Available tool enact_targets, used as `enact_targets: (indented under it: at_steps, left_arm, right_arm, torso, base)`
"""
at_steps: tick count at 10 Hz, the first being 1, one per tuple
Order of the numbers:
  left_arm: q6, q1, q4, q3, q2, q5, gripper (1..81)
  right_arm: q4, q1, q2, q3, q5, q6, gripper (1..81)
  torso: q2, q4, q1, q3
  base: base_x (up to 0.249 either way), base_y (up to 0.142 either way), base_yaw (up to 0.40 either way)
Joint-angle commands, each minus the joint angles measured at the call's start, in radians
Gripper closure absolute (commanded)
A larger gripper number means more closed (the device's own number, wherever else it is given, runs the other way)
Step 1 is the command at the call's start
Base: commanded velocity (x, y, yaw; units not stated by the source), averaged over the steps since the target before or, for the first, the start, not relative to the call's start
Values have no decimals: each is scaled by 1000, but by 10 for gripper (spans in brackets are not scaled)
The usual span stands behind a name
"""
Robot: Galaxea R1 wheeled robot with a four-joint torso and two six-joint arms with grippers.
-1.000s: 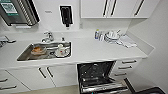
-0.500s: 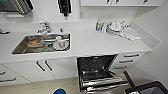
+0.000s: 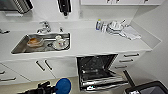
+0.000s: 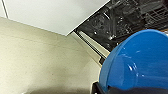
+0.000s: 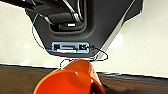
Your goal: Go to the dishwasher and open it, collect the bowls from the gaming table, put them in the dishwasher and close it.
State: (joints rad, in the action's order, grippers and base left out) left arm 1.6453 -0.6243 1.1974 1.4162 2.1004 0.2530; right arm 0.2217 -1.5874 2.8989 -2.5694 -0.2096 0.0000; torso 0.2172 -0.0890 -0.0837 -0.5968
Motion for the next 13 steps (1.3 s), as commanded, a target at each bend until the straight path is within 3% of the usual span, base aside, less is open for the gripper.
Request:
enact_targets:
  at_steps: [1,4,6,13]
  left_arm:
    - [-41,166,17,-100,60,209,811]
    - [-45,238,56,-126,141,301,811]
    - [-45,289,59,-135,202,315,811]
    - [-45,413,76,-158,472,528,811]
  right_arm:
    - [4,-27,-13,6,70,-2,811]
    - [5,-26,-10,6,70,-2,811]
    - [7,-27,-7,6,70,-2,811]
    - [8,-26,1,6,67,-3,811]
  torso:
    - [0,0,0,0]
    - [0,0,0,0]
    - [0,0,0,0]
    - [-1,0,-1,-1]
  base:
    - [0,0,0]
    - [0,0,0]
    - [0,0,0]
    - [0,0,0]
